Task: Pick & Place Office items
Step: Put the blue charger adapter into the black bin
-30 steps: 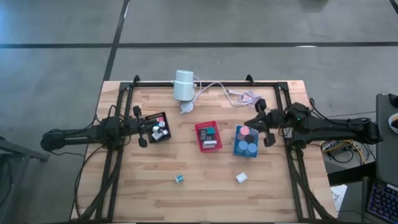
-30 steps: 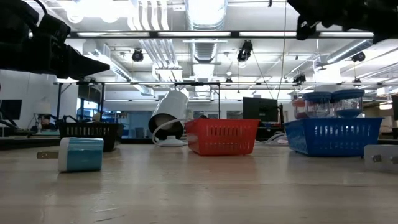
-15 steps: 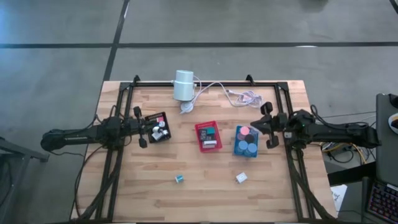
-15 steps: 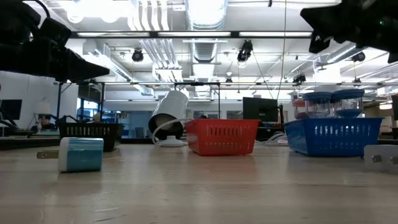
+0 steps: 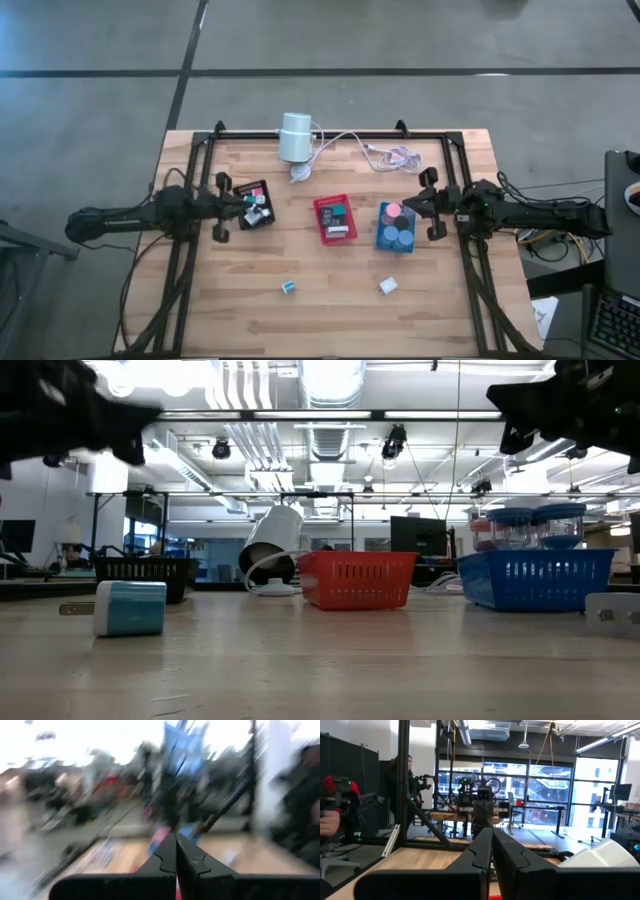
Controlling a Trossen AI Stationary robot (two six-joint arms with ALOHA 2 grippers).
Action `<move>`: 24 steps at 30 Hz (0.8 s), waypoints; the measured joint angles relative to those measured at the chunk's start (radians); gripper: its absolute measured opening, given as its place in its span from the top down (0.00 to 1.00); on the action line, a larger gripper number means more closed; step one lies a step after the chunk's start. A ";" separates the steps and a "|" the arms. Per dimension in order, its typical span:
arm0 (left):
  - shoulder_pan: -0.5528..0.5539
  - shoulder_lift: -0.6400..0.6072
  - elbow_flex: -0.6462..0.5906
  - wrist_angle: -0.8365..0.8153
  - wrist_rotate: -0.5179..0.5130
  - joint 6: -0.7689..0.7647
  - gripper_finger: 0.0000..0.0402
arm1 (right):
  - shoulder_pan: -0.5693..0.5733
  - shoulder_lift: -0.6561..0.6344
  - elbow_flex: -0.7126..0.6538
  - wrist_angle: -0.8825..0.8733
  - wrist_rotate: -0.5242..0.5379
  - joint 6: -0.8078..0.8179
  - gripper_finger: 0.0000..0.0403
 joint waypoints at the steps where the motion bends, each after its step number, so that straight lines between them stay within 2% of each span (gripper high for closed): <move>1: 0.000 0.000 0.000 0.060 0.044 -0.029 1.00 | 0.000 0.000 0.000 0.000 0.000 0.000 0.97; 3: -0.003 0.004 0.000 0.138 0.077 -0.091 1.00 | 0.000 -0.001 0.001 0.000 -0.001 0.000 0.97; 5: -0.009 0.015 0.013 0.135 0.074 -0.130 1.00 | 0.000 -0.001 0.001 0.000 -0.001 -0.004 0.97; 10: -0.035 0.110 0.074 0.118 -0.002 -0.151 1.00 | 0.000 -0.001 0.001 0.009 -0.001 -0.031 0.97; 18: -0.111 0.367 0.247 0.095 -0.031 -0.183 1.00 | 0.000 -0.001 0.002 0.014 -0.001 -0.034 0.97; 21: -0.166 0.476 0.326 0.031 -0.043 -0.197 1.00 | 0.000 -0.001 0.002 0.014 0.000 -0.034 0.97; 24: -0.244 0.587 0.416 -0.076 -0.107 -0.200 1.00 | 0.000 -0.001 0.002 0.014 0.000 -0.041 0.97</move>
